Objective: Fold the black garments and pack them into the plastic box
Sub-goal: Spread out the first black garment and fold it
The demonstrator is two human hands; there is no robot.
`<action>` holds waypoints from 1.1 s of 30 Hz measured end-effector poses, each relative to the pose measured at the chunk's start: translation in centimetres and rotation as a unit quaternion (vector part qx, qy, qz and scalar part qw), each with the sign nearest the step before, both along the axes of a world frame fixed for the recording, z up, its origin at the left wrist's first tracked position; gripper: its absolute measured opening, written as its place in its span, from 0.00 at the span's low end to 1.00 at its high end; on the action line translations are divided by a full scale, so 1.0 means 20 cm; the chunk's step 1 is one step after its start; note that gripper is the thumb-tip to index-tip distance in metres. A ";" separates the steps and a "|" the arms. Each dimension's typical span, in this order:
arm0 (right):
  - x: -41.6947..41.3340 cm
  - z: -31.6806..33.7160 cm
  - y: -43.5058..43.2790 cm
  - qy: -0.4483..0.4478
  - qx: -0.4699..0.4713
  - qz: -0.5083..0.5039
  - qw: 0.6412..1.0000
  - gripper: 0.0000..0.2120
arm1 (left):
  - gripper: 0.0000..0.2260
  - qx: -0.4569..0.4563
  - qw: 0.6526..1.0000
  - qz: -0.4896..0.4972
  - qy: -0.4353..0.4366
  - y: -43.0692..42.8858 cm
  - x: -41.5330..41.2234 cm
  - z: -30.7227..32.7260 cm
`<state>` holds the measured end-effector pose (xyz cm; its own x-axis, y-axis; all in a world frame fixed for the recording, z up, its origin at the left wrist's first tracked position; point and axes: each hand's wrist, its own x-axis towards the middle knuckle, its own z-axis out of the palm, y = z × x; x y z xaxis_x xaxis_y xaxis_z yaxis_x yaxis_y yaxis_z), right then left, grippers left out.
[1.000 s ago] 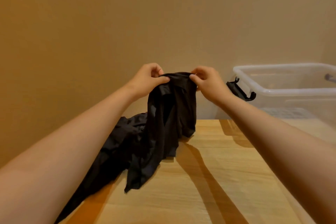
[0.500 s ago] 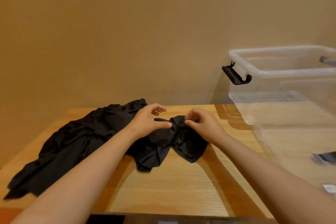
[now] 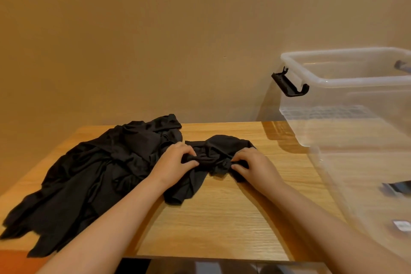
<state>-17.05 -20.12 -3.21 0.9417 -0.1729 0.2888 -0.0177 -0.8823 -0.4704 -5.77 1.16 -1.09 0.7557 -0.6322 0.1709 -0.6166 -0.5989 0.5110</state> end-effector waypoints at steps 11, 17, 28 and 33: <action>0.02 0.39 -0.04 -0.057 0.266 0.016 0.962 0.05 | 0.25 -0.082 0.994 -0.070 0.005 -0.15 -0.14 0.33; -0.07 0.43 0.02 -0.020 0.358 0.075 0.930 0.10 | 0.12 -0.175 0.980 -0.075 0.055 -0.20 -0.31 0.28; -0.25 0.14 -0.06 0.089 0.212 0.020 0.973 0.07 | 0.09 -0.115 0.988 -0.027 0.101 0.15 -0.33 0.18; -0.24 0.06 0.07 0.127 0.016 0.032 0.991 0.28 | 0.04 -0.097 0.988 0.002 0.120 0.32 -0.35 0.14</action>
<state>-21.88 -18.70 -2.04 0.9926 -0.1159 0.0359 -0.0841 -0.8702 -0.4855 -12.83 7.52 1.73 0.7910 -0.6030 0.1031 -0.4615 -0.4774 0.7477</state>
